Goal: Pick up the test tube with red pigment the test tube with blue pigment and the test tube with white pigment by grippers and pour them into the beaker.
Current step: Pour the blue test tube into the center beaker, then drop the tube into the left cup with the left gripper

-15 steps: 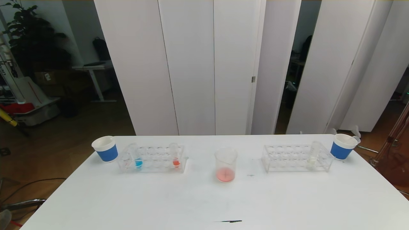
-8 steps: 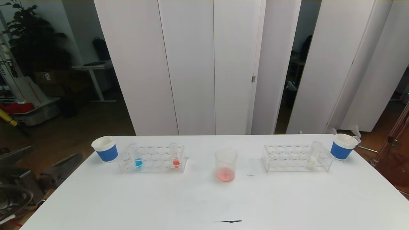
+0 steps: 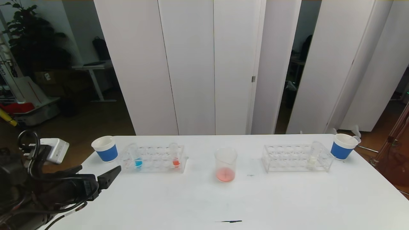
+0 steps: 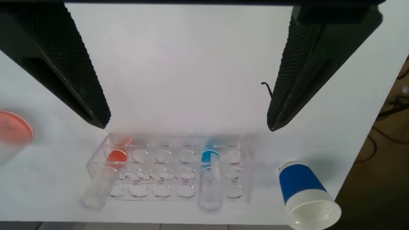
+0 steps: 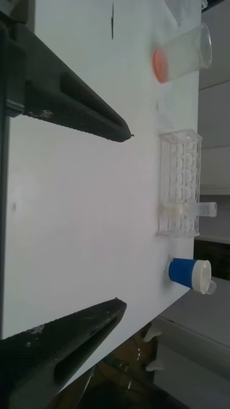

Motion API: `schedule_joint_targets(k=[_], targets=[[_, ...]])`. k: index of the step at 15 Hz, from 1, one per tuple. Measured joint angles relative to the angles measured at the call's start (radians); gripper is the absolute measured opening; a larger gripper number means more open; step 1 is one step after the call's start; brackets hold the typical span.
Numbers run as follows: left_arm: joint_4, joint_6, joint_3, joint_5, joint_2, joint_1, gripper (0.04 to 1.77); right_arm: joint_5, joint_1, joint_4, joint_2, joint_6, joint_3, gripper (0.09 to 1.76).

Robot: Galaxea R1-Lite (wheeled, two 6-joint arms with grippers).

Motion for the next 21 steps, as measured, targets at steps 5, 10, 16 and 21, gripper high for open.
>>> schedule_joint_targets(k=[5,10,16,21], targets=[[-0.17,-0.01,-0.022,0.001,0.185,0.0,1.75,0.0,0.0,0.0,0.0,0.0,0.0,1.75],[-0.342,-0.011,-0.09,0.061,0.408,0.006,1.75,0.0,0.0,0.0,0.0,0.0,0.0,1.75],[-0.367,-0.036,-0.225,0.082,0.581,0.015,1.75,0.0,0.0,0.0,0.0,0.0,0.0,1.75],[-0.374,-0.079,-0.319,0.133,0.683,0.016,1.75,0.0,0.0,0.0,0.0,0.0,0.0,1.75]])
